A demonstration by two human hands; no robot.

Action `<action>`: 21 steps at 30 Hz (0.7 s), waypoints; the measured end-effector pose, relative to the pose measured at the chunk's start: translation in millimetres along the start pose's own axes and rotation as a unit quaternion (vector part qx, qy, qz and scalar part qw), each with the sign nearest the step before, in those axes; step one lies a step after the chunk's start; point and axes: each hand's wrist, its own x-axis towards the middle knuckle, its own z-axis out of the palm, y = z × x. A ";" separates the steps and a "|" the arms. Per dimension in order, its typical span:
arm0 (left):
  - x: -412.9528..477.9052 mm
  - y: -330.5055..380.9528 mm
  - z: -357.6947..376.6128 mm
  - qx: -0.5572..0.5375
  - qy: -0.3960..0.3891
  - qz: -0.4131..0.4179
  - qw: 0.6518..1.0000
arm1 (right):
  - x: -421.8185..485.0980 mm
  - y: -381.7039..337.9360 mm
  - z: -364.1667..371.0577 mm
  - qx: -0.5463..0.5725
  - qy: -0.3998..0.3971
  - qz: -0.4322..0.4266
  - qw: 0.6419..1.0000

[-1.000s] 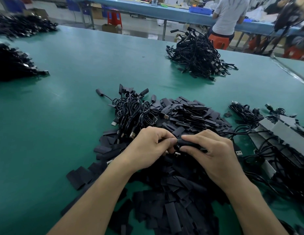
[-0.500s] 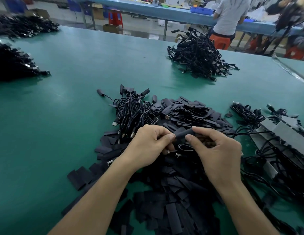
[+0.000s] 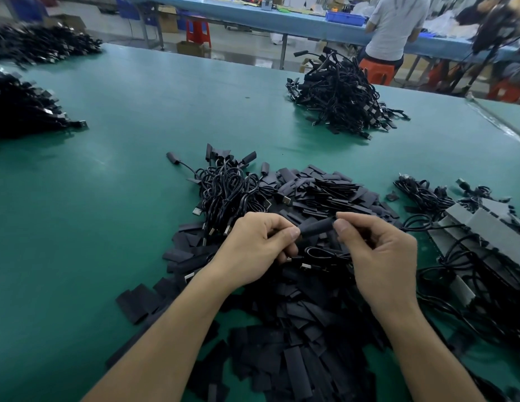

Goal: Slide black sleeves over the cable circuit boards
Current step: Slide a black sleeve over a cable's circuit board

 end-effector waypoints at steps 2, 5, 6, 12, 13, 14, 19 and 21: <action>0.2 -1.0 -0.7 -0.001 0.002 0.002 1.000 | 2.6 1.0 -4.9 -0.010 0.018 0.014 1.000; 0.4 -1.5 -0.9 0.000 0.003 0.004 1.000 | 3.1 3.5 -10.6 -0.125 0.020 -0.002 0.992; 0.7 -1.5 -0.8 0.001 0.003 0.005 1.000 | 2.5 2.8 -10.9 -0.172 0.017 -0.012 0.985; 0.4 -1.5 -0.3 -0.001 0.009 0.000 1.000 | -3.6 -9.3 -3.9 -0.177 0.000 -0.080 0.981; 0.4 -1.3 -0.1 0.001 0.010 0.001 1.000 | -5.2 -10.3 -2.2 -0.172 -0.010 -0.083 0.982; 0.5 -1.2 0.0 0.003 0.010 0.001 1.000 | -6.5 -10.9 -0.8 -0.167 -0.018 -0.081 0.982; 0.7 -1.3 0.1 0.009 0.012 0.004 1.000 | -9.8 -10.7 2.6 -0.143 -0.034 -0.060 0.987; 1.2 -1.2 0.4 0.008 0.011 0.004 1.000 | -10.2 -9.7 3.5 -0.136 -0.035 -0.056 0.989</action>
